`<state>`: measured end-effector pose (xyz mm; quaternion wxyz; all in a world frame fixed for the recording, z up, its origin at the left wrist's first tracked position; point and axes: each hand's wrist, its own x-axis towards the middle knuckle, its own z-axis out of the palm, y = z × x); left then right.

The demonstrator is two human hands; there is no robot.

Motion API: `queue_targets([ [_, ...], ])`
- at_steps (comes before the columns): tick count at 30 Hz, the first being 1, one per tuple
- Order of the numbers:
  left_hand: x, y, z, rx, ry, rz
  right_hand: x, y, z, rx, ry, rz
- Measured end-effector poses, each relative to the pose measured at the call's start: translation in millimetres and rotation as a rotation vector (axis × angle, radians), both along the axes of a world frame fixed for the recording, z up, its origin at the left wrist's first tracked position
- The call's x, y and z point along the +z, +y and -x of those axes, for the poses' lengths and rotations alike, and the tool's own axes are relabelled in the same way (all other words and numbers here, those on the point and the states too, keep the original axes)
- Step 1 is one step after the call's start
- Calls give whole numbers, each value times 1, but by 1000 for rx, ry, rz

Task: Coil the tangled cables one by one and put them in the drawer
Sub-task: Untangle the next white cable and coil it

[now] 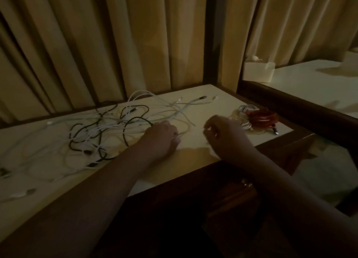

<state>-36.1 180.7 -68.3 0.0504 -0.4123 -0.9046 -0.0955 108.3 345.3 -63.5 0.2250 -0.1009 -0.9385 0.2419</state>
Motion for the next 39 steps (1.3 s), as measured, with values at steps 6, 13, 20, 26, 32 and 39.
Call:
queue_targets([
  [6,3,-25,-3,48,-29,-183,-13,-47,73,-159,-278,1],
  [13,20,-51,-1,218,-369,-591,11,-78,91,200,-67,917],
  [20,36,-80,17,299,-490,-728,19,-111,119,224,182,993],
  [26,70,-132,65,210,-257,-924,67,-124,144,397,-3,1126],
  [32,110,-142,85,-115,-204,-845,111,-137,171,821,-292,927],
  [39,121,-158,140,-24,-129,-1047,144,-121,219,1175,-461,1121],
])
